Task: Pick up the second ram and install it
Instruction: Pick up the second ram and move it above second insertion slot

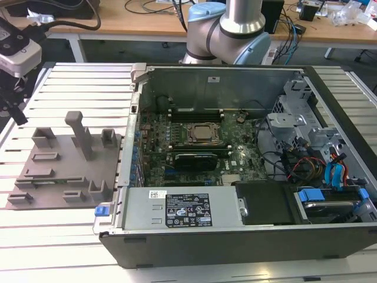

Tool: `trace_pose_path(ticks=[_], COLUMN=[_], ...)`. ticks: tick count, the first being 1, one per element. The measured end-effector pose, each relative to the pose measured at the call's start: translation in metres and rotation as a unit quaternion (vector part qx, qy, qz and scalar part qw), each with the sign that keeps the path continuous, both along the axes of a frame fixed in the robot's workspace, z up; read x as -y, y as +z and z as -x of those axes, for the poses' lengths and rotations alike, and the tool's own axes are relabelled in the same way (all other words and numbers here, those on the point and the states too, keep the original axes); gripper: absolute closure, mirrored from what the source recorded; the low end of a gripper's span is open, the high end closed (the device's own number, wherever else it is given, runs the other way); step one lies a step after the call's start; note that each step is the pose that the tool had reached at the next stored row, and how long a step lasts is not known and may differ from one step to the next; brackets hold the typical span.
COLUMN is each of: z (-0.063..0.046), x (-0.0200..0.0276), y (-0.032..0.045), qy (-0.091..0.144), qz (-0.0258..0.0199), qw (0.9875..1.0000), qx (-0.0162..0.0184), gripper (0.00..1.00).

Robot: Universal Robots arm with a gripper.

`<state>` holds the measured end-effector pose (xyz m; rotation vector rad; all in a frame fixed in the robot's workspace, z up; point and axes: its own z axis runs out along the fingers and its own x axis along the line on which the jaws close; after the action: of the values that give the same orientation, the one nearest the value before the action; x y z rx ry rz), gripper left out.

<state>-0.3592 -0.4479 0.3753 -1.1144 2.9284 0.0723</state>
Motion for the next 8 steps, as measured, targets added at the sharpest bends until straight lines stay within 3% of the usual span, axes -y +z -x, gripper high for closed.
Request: trace_pose_path(ticks=[4,8], z=[0.0,0.0], x=[0.0,0.0], y=[0.0,0.0], qy=[0.03,0.066], qz=[0.0,0.0], qw=[0.9996,0.9978], qx=[0.0001,0.0], gripper=[0.9,0.9])
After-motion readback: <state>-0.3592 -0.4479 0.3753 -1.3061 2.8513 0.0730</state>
